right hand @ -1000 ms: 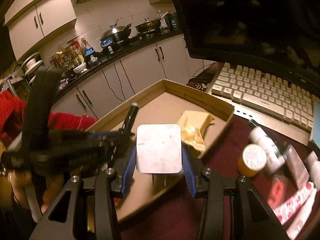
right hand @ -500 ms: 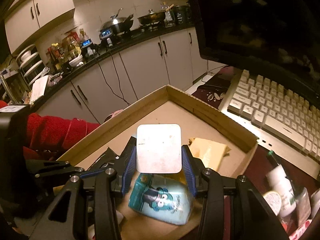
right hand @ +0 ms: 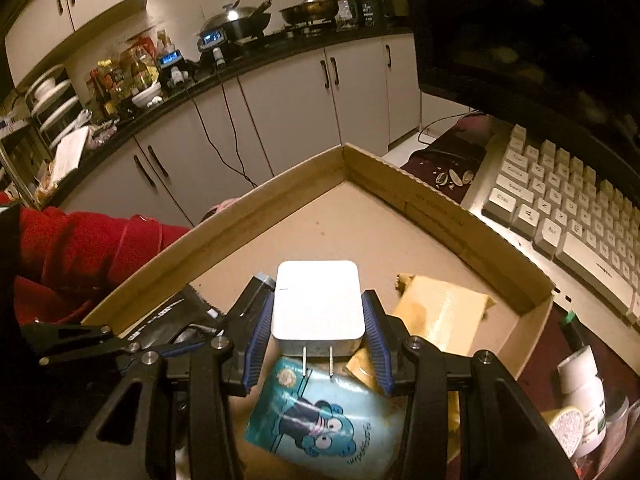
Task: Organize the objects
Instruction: 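Carry the marker and charger into the tray and open both grippers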
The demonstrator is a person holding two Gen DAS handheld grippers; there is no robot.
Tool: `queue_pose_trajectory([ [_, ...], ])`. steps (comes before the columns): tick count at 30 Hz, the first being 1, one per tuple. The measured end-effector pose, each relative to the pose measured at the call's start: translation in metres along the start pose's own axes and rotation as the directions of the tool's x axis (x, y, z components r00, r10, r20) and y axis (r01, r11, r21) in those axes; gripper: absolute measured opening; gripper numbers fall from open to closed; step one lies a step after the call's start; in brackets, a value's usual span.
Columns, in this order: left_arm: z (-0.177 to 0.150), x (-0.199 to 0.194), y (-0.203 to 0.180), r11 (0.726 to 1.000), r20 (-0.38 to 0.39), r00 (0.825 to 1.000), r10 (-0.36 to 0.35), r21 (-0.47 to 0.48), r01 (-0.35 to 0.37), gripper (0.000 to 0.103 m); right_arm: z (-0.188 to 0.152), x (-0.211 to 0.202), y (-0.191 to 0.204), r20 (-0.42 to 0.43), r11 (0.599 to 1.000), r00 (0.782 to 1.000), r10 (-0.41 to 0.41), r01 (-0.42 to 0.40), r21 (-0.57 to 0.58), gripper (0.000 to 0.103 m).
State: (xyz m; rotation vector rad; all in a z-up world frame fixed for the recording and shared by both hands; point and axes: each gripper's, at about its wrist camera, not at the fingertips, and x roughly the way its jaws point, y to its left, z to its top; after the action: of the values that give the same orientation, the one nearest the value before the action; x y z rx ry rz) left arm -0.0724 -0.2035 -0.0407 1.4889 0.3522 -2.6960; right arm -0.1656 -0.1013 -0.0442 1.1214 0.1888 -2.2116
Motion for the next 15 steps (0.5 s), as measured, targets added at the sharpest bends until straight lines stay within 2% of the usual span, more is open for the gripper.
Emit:
queue_pose_trajectory([
  [5,0.001,0.001,0.0,1.0,0.004,1.0,-0.007,-0.003,0.007,0.014,-0.002,0.0,0.0,-0.002,1.0,1.0,-0.004,0.004,-0.006,0.045],
  [11,0.001,0.0,0.001,1.0,0.012,1.0,-0.011,-0.011,0.011,0.015,-0.007,-0.021,-0.01,0.061,0.998,0.998,0.032,-0.035,0.058,0.045],
  [13,0.001,-0.002,0.001,1.0,0.015,1.0,-0.018,-0.021,0.019,0.024,-0.01,-0.034,-0.013,0.088,0.996,0.995,0.037,-0.044,0.077,0.045],
  [14,0.001,-0.003,0.001,0.999,0.023,0.999,-0.029,-0.025,0.029,0.037,-0.012,-0.041,-0.014,0.1,0.995,0.994,0.039,-0.048,0.085,0.045],
  [15,0.001,-0.005,0.0,0.999,0.031,0.999,-0.035,-0.027,0.036,0.044,-0.015,-0.049,-0.016,0.113,0.994,0.993,0.044,-0.054,0.093,0.045],
])
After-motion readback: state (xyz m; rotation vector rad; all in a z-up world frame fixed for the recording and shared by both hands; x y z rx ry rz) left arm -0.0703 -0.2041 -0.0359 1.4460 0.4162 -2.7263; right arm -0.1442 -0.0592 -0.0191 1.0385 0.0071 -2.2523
